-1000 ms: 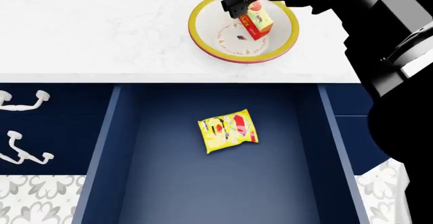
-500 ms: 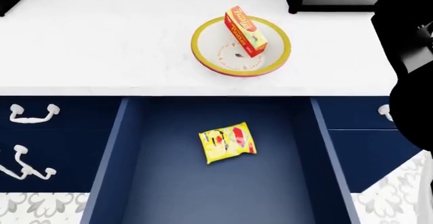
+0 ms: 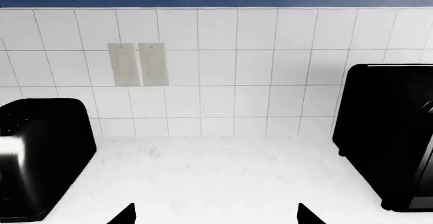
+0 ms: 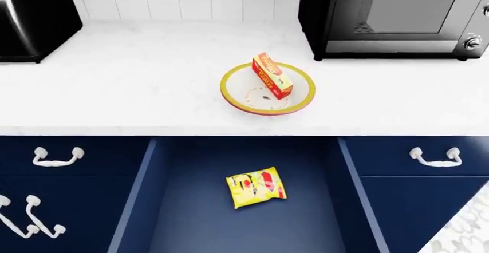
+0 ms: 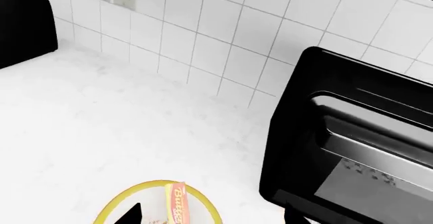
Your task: Place the bar in the bowl and close the drawer.
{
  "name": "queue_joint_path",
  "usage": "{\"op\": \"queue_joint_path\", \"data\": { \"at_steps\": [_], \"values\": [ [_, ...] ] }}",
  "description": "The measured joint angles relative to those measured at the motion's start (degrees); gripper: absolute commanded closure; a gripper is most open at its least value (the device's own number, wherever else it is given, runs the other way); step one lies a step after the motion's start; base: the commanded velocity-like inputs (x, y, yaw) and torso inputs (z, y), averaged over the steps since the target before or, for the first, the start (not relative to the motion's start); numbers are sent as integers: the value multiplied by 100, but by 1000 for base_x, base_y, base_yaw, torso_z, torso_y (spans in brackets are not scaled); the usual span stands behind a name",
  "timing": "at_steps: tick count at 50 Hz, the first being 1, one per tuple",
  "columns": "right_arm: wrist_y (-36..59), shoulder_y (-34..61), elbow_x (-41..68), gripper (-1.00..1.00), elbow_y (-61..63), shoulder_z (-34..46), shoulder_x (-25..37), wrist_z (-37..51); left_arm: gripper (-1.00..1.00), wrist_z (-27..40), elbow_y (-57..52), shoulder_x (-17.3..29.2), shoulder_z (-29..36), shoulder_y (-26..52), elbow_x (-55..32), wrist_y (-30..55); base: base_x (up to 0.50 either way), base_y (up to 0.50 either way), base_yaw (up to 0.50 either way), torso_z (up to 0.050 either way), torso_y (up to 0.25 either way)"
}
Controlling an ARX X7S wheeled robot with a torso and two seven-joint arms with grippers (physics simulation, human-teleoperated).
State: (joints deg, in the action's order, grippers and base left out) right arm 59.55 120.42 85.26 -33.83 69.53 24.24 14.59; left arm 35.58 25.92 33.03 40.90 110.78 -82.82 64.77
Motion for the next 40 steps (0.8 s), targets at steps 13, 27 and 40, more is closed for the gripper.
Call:
{"op": "queue_joint_path", "data": {
  "at_steps": [13,27,40],
  "values": [
    [150,-600,1483,-100,2472,-729,1554,1677,-100,1100,-1795,988,-812,-754,-1748,239,0,0,0,1,250],
    [-124,-1106,2565,-100,4341,-1199,2873,2837,-100,1862,-3164,1812,-1388,-1410,-3095,-10,0,143,0,0,103],
    [-173,-1181,3038,-100,4975,-1330,3320,3359,-100,2179,-3553,2069,-1522,-1545,-3588,-145,0,500,0,0,0]
  ]
}}
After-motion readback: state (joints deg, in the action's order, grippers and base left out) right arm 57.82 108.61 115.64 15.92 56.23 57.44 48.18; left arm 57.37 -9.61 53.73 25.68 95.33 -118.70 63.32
